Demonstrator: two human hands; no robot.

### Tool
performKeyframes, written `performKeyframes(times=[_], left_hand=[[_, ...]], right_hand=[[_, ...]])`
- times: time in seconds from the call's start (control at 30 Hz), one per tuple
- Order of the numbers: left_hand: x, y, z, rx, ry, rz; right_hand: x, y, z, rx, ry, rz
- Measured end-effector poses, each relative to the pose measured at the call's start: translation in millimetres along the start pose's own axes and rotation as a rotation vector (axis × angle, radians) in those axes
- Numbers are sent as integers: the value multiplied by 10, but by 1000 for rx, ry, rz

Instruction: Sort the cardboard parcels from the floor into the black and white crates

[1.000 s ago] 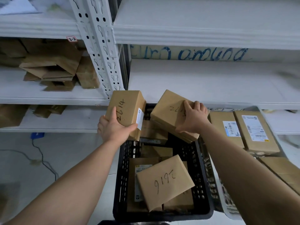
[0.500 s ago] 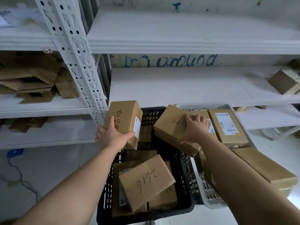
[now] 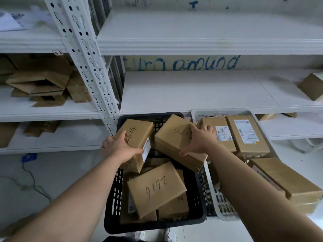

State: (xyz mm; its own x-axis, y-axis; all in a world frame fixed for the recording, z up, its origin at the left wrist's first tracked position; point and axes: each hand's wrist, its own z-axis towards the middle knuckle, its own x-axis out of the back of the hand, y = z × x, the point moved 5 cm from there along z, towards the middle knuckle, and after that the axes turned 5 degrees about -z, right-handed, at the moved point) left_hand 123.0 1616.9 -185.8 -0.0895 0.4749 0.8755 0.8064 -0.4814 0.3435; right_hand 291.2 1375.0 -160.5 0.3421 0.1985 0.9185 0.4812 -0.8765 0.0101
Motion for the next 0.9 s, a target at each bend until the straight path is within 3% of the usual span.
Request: performKeyframes(times=[0.2,0.37,0.9], left_hand=[[132,-137,-47,74,118,-17],[144,-199,-45,37,56,-31],[231,-423,35,43,87,-73]], right_hand=[[-103,-307,-86,154,-23,-130],[-154,-371,-108,258,-133,-228],[-495,-764,-154,411,-118,-82]])
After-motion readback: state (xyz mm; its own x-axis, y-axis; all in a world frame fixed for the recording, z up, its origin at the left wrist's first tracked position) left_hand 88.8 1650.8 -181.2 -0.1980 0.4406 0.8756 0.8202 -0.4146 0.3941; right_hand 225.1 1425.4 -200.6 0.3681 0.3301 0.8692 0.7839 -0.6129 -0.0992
